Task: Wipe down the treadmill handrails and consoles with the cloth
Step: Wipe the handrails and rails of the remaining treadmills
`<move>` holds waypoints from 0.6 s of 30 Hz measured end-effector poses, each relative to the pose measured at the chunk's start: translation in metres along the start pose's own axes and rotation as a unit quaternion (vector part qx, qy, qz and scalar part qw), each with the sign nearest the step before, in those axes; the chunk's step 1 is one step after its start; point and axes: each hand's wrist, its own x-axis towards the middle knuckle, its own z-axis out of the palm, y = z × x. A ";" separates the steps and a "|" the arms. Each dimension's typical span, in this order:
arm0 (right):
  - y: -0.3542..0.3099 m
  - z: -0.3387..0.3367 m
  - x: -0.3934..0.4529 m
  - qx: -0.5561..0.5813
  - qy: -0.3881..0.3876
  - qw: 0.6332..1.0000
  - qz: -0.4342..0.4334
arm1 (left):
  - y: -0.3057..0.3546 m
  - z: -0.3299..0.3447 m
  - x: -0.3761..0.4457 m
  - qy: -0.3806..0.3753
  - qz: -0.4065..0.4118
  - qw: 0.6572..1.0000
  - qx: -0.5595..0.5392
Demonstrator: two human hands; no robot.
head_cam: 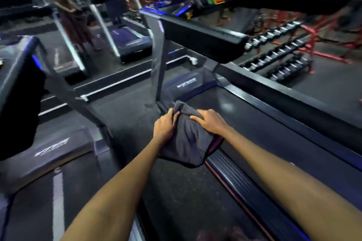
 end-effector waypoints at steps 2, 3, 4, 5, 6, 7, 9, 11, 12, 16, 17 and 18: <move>0.024 -0.017 -0.030 0.003 0.015 0.999 0.036 | 0.030 0.019 -0.003 -0.021 0.043 0.999 -0.009; 0.037 -0.026 -0.043 0.006 0.025 0.999 0.047 | 0.045 0.029 -0.004 -0.030 0.063 0.998 -0.011; 0.048 -0.034 -0.058 0.008 0.032 0.998 0.057 | 0.061 0.038 -0.007 -0.038 0.080 0.996 -0.011; 0.062 -0.044 -0.074 0.007 0.043 0.997 0.070 | 0.080 0.048 -0.011 -0.048 0.098 0.994 -0.014; 0.074 -0.054 -0.088 0.003 0.050 0.995 0.086 | 0.097 0.056 -0.014 -0.057 0.115 0.992 -0.016; 0.087 -0.066 -0.104 -0.001 0.059 0.993 0.099 | 0.117 0.064 -0.018 -0.065 0.133 0.989 -0.018; 0.108 -0.085 -0.132 -0.005 0.080 0.991 0.110 | 0.152 0.078 -0.025 -0.074 0.162 0.984 -0.020; 0.130 -0.105 -0.164 -0.008 0.105 0.987 0.122 | 0.189 0.094 -0.035 -0.079 0.192 0.978 -0.025; 0.142 -0.115 -0.181 -0.010 0.114 0.985 0.129 | 0.208 0.102 -0.041 -0.085 0.203 0.975 -0.027; 0.193 -0.149 -0.245 -0.005 0.134 0.976 0.171 | 0.283 0.137 -0.069 -0.113 0.229 0.966 -0.037; 0.207 -0.157 -0.262 0.000 0.140 0.973 0.183 | 0.302 0.146 -0.078 -0.120 0.235 0.964 -0.042; 0.218 -0.165 -0.277 0.001 0.146 0.970 0.193 | 0.319 0.154 -0.086 -0.128 0.239 0.961 -0.047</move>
